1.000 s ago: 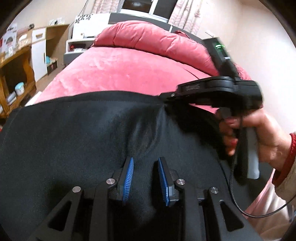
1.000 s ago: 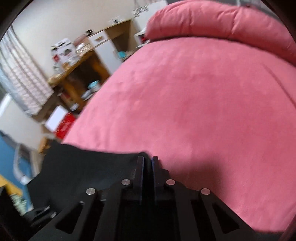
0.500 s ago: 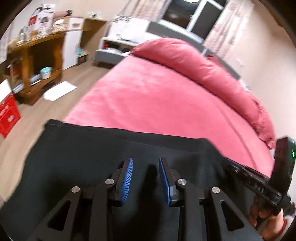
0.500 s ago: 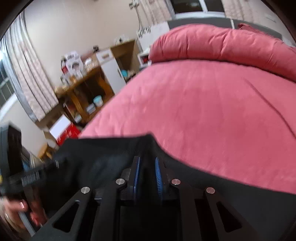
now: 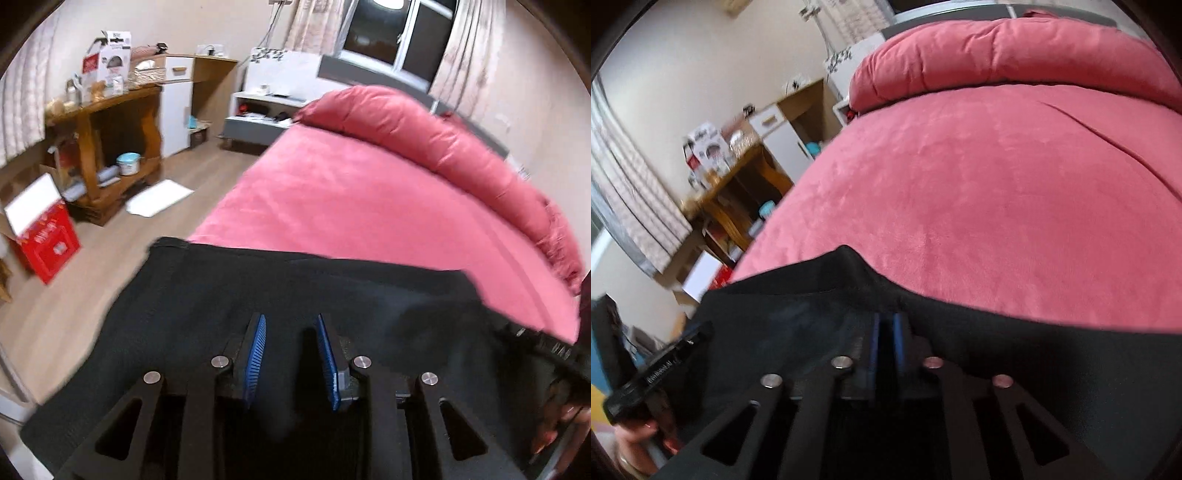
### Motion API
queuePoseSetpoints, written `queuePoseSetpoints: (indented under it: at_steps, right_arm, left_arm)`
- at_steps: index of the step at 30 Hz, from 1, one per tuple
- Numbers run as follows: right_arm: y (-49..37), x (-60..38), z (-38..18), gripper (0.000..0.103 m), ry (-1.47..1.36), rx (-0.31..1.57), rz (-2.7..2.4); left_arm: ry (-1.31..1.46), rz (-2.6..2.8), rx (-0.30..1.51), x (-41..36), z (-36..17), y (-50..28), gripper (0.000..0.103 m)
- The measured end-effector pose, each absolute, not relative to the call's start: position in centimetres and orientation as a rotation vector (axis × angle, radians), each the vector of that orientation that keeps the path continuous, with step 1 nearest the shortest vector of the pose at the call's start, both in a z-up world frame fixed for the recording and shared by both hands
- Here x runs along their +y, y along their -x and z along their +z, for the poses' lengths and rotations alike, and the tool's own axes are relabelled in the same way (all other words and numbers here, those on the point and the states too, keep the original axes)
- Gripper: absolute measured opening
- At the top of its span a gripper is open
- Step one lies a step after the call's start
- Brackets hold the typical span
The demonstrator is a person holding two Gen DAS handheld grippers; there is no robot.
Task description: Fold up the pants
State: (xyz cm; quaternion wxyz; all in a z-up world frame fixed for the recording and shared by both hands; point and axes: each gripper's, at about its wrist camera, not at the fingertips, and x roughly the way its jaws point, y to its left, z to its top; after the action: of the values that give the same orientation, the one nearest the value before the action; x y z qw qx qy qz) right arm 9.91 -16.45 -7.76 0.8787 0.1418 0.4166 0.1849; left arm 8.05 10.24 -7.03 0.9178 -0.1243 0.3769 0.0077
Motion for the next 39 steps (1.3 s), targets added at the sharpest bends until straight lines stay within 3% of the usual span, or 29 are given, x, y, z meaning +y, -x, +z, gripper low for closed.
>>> queuePoseSetpoints:
  at_steps: [5, 13, 15, 16, 26, 33, 36, 39]
  right_arm:
    - [-6.2, -20.8, -7.1, 0.03, -0.318, 0.899, 0.31]
    - [-1.6, -30.6, -6.6, 0.032, -0.459, 0.918, 0.087]
    - [-0.3, -34.0, -6.2, 0.054, -0.508, 0.904, -0.015]
    - [0.1, -35.1, -6.1, 0.058, -0.518, 0.898, -0.045]
    - [8.4, -49.7, -5.1, 0.061, -0.719, 0.8, -0.469]
    - [11.9, -54.0, -8.0, 0.066, -0.89, 0.771, -0.545]
    - [11.7, -54.4, -9.2, 0.078, -0.966, 0.758, -0.474]
    - [11.4, -54.6, -9.1, 0.08, -0.99, 0.704, -0.44]
  left_arm:
    - [0.231, -0.108, 0.814, 7.1, -7.1, -7.9, 0.03]
    - [0.131, -0.145, 0.864, 5.0, -8.5, -7.6, 0.04]
    - [0.138, -0.152, 0.866, 4.8, -8.2, -7.5, 0.043]
    - [0.151, -0.154, 0.867, 4.9, -8.0, -7.3, 0.043]
    - [0.179, -0.145, 0.898, 5.0, -7.8, -6.6, 0.044]
    - [0.159, -0.143, 0.903, 4.7, -8.2, -6.5, 0.043]
    - [0.184, -0.149, 0.89, 4.8, -7.8, -6.3, 0.043]
    - [0.182, -0.165, 0.885, 4.5, -7.8, -6.1, 0.043]
